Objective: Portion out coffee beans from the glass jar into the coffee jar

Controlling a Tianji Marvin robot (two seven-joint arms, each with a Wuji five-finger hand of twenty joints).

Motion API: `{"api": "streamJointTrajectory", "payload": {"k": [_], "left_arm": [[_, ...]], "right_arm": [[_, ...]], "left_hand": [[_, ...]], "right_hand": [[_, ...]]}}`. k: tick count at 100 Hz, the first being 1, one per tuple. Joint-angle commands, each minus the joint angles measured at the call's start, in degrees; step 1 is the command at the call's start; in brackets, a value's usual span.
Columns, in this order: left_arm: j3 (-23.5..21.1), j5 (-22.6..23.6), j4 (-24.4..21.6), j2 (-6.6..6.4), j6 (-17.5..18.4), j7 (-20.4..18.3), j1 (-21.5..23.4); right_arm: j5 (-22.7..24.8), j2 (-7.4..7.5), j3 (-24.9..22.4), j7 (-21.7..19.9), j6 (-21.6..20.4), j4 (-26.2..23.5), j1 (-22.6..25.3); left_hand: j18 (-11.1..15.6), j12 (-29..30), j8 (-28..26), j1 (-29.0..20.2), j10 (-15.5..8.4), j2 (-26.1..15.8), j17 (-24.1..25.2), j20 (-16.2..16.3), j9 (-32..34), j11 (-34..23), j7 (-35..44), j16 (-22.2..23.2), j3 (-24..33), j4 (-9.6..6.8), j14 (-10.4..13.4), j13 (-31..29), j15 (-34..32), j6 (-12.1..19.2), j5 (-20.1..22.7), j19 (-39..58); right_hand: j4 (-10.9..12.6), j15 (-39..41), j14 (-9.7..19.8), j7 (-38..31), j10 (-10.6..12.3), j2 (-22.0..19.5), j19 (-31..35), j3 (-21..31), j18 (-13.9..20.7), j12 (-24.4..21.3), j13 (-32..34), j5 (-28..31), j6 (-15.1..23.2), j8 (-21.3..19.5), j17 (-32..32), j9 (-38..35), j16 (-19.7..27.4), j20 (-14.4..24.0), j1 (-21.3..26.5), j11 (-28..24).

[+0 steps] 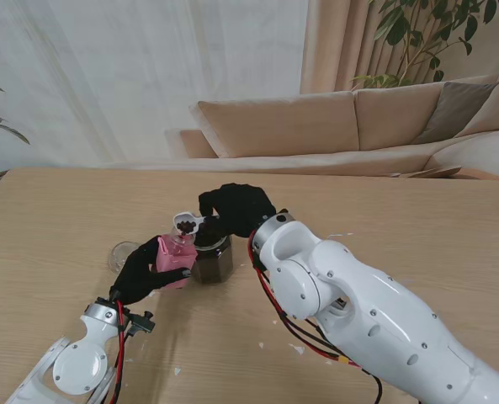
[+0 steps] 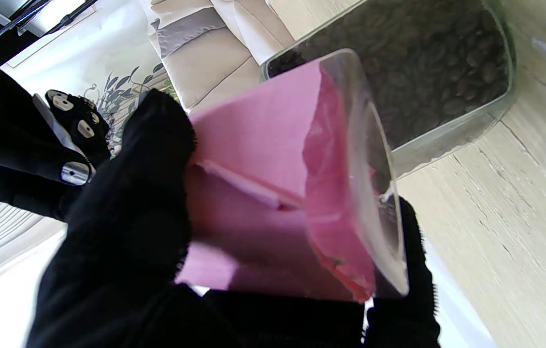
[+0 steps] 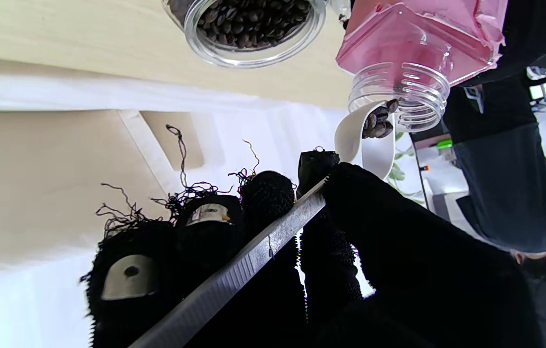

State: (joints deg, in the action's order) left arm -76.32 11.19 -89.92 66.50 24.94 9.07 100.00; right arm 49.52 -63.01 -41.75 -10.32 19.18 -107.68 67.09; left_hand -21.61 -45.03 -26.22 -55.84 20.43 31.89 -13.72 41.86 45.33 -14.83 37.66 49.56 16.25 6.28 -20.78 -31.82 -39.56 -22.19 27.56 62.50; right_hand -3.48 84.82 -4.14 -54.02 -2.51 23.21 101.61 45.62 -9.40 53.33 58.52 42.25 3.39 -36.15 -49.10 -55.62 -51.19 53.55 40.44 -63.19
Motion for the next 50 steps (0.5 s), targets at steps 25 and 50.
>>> {"api": "streamJointTrajectory", "payload": {"k": [25, 50], "left_arm": [[0.1, -0.6, -0.9, 0.30, -0.3, -1.3, 0.6], [0.2, -1.1, -1.1, 0.30, -0.3, -1.5, 0.6]], "right_arm": [[6.4, -0.39, 1.2, 3.4, -1.7, 0.1, 2.3], [11.1, -0.36, 2.1, 5.6, -2.5, 0.5, 2.7]], "left_hand": [[1.2, -4.0, -3.4, -16.3, -7.4, -9.5, -0.2, 0.5, 3.5, -6.1, 11.2, 0.2, 14.2, -0.68, 1.1, 0.8, -0.2, 11.7, 4.0, 0.3], [1.2, -4.0, -3.4, -16.3, -7.4, -9.5, -0.3, 0.5, 3.5, -6.1, 11.2, 0.2, 14.1, -0.69, 1.1, 0.8, -0.2, 11.8, 3.9, 0.4]], "right_hand": [[2.6, 1.9, -0.3, -1.9, 0.7, -0.7, 10.6, 0.8, 1.1, 0.9, 1.7, 1.5, 0.9, -0.9, -1.6, -1.4, -0.9, 0.5, 1.8, -2.2], [2.6, 1.8, -0.1, -1.9, 1.8, -0.7, 10.7, 1.0, 1.4, 0.8, 1.9, 1.5, 1.1, -0.9, -1.9, -1.8, -0.8, 0.1, 1.6, -2.1]]}}
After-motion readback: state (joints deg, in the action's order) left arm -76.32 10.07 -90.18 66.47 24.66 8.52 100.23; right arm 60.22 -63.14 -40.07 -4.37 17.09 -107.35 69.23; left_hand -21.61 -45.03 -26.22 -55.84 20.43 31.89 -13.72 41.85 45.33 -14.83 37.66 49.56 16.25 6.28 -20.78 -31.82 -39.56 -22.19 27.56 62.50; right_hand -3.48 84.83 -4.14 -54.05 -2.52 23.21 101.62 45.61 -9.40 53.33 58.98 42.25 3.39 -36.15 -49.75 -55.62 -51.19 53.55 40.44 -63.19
